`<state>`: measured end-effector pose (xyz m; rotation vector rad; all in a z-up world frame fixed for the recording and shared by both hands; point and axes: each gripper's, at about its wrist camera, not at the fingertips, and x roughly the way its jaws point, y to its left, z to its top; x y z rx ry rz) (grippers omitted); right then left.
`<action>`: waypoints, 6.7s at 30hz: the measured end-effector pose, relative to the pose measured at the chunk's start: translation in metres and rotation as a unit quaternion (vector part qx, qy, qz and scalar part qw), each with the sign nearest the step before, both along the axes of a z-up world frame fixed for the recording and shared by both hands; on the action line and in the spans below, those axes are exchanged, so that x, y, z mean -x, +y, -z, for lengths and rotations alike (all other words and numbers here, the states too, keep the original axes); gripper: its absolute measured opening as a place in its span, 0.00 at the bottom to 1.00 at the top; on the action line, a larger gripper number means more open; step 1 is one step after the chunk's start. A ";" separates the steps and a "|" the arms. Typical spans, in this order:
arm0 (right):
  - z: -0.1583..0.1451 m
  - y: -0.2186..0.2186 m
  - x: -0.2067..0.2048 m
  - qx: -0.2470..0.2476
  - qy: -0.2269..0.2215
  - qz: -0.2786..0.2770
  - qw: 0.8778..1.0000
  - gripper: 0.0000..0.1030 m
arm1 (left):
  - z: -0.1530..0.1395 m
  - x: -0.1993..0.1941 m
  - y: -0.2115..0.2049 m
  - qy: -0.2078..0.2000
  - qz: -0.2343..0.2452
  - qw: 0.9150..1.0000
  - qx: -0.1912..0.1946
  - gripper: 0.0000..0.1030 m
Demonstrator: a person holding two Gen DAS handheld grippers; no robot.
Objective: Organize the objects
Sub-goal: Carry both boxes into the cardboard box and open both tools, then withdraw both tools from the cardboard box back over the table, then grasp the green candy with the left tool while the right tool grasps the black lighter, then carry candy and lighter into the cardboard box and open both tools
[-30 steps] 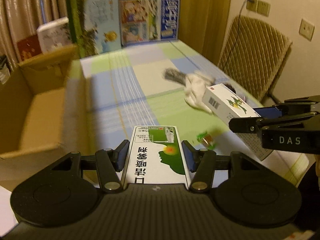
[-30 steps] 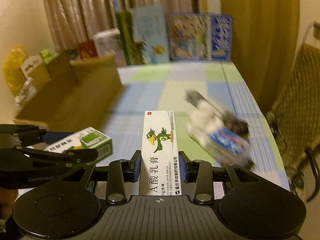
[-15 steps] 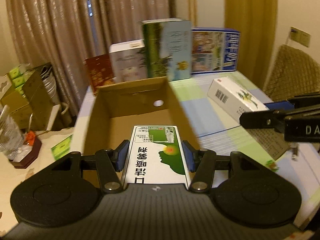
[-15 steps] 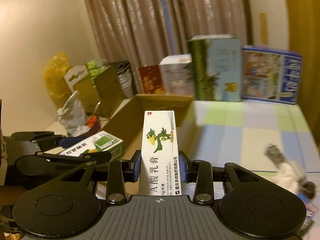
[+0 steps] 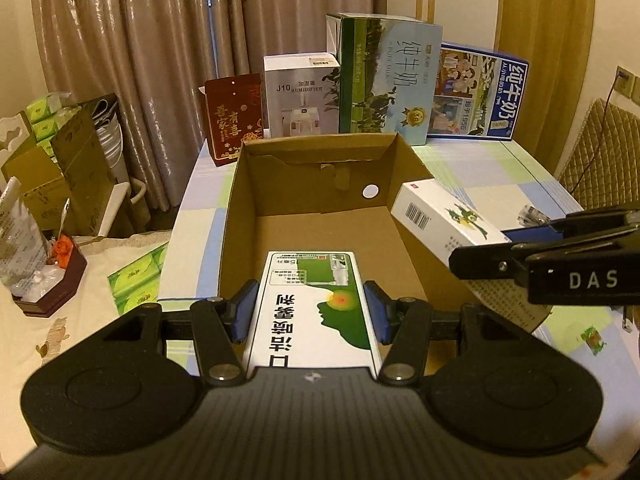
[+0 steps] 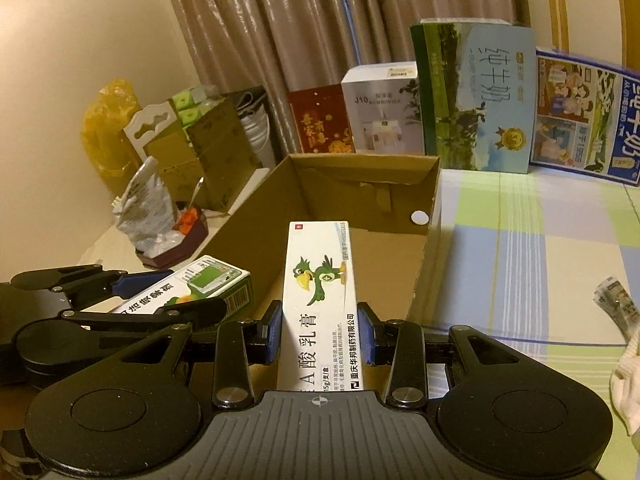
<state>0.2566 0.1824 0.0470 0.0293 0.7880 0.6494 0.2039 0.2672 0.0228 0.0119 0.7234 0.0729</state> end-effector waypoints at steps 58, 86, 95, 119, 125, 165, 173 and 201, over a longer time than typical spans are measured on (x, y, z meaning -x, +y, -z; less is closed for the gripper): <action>0.011 -0.310 0.195 0.046 -0.064 0.217 0.973 0.98 | -0.006 0.122 -0.219 -0.047 0.063 0.995 0.065 0.99; 0.058 -0.344 0.110 0.095 -0.024 0.174 0.980 0.94 | 0.103 0.035 -0.284 0.019 0.177 0.984 0.024 0.99; 0.087 -0.355 0.073 0.146 -0.056 0.052 0.986 0.94 | 0.123 0.007 -0.297 0.016 0.229 0.973 0.010 0.92; 0.134 -0.363 0.028 0.153 -0.005 0.004 0.988 0.94 | 0.154 -0.031 -0.320 0.048 0.330 0.943 0.001 0.39; 0.135 -0.361 0.023 0.146 -0.007 -0.008 0.989 0.93 | 0.153 -0.028 -0.319 0.054 0.320 0.946 0.012 0.29; 0.141 -0.280 0.082 0.135 -0.026 -0.007 0.990 0.77 | 0.144 0.025 -0.249 0.068 0.146 0.985 0.061 0.22; 0.125 -0.270 0.087 0.137 -0.039 0.020 0.990 0.77 | 0.141 0.026 -0.251 0.059 0.147 0.986 0.054 0.22; 0.020 -0.259 0.143 0.042 -0.026 0.173 0.984 0.77 | 0.042 0.076 -0.225 0.008 0.099 0.993 0.066 0.22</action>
